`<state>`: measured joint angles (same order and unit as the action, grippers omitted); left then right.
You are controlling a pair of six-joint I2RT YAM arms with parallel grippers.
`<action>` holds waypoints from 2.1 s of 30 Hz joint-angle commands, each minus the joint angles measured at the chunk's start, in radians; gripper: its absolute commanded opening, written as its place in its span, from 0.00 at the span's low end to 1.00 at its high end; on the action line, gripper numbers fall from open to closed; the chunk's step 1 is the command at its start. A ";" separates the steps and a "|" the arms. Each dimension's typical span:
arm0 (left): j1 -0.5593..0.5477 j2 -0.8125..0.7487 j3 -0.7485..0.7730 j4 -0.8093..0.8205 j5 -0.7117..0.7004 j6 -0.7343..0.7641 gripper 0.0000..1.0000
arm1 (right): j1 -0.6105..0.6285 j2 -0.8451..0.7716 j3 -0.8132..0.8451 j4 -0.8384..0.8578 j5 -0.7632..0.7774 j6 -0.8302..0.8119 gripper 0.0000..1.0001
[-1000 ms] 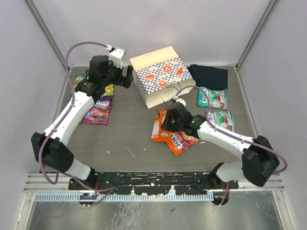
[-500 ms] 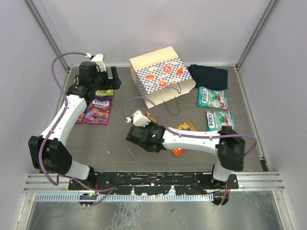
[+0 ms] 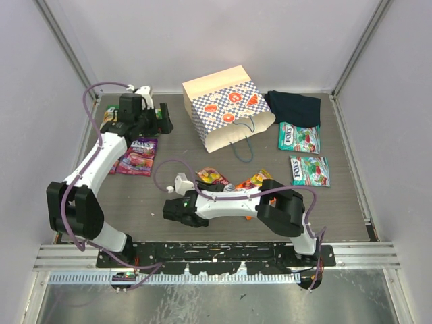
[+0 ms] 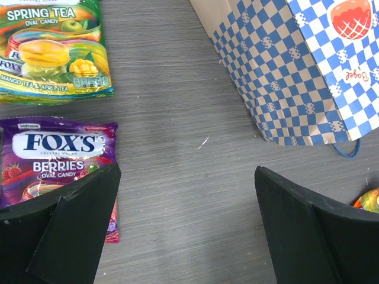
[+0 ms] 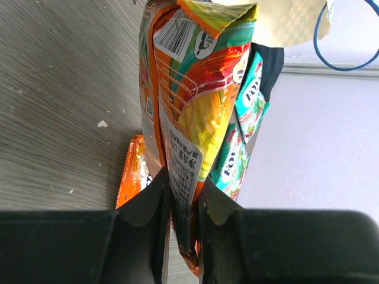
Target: Take the snacks out of the paper bag
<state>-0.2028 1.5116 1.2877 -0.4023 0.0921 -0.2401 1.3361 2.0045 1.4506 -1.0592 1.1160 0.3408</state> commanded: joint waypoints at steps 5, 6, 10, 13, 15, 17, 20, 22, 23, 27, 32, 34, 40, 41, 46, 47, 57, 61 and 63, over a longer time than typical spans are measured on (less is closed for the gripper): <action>0.002 -0.007 0.003 0.016 0.055 -0.010 0.98 | 0.007 -0.010 0.054 0.072 -0.099 -0.050 0.15; 0.003 -0.010 0.004 0.011 0.055 -0.010 0.98 | 0.006 -0.014 0.052 0.090 -0.123 -0.057 0.20; 0.002 -0.026 -0.003 0.017 0.076 -0.031 0.98 | 0.006 -0.054 0.033 0.197 -0.230 -0.097 0.35; 0.002 -0.027 -0.005 0.019 0.093 -0.044 0.98 | 0.005 -0.092 0.014 0.277 -0.334 -0.132 0.51; 0.002 -0.032 -0.007 0.014 0.088 -0.044 0.98 | 0.002 -0.107 0.002 0.317 -0.396 -0.141 0.60; 0.002 -0.042 -0.010 0.010 0.079 -0.040 0.98 | -0.001 -0.121 -0.010 0.348 -0.459 -0.144 0.69; 0.002 -0.059 -0.022 0.007 0.069 -0.035 0.98 | -0.005 -0.168 -0.042 0.418 -0.554 -0.149 0.85; 0.003 -0.070 -0.030 0.007 0.065 -0.029 0.98 | -0.019 -0.233 -0.073 0.476 -0.638 -0.154 0.88; 0.002 -0.074 -0.032 0.006 0.064 -0.027 0.98 | -0.028 -0.266 -0.092 0.509 -0.684 -0.159 0.89; 0.002 -0.087 -0.043 0.006 0.078 -0.018 0.98 | -0.071 -0.408 -0.174 0.625 -0.839 -0.161 0.92; 0.000 -0.110 -0.067 0.024 0.160 0.049 0.98 | -0.174 -0.654 -0.372 0.845 -0.948 -0.107 0.92; -0.013 -0.136 -0.098 0.062 0.216 0.100 0.98 | -0.263 -0.789 -0.470 0.973 -1.031 -0.056 0.92; -0.123 -0.192 -0.134 0.120 0.152 0.210 0.98 | -0.601 -1.022 -0.625 1.135 -1.246 0.109 0.96; -0.148 -0.192 -0.130 0.119 0.120 0.230 0.98 | -0.647 -1.031 -0.632 1.132 -1.277 0.130 0.96; -0.316 -0.163 -0.107 0.142 -0.003 0.402 0.98 | -0.840 -1.073 -0.679 1.107 -1.305 0.233 0.96; -0.352 -0.152 -0.102 0.154 -0.015 0.440 0.98 | -0.892 -1.075 -0.688 1.101 -1.320 0.259 0.96; -0.471 0.030 0.012 0.210 0.000 0.612 0.98 | -1.238 -1.101 -0.772 1.093 -1.432 0.389 0.93; -0.516 0.097 0.052 0.215 -0.034 0.713 0.98 | -1.252 -1.063 -0.793 1.091 -1.449 0.385 0.93; -0.532 0.125 0.072 0.223 -0.044 0.744 0.98 | -1.264 -1.061 -0.801 1.091 -1.443 0.378 0.93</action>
<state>-0.6949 1.6051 1.2892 -0.2508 0.0792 0.3847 0.0891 0.9367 0.6643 -0.0071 -0.2996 0.7101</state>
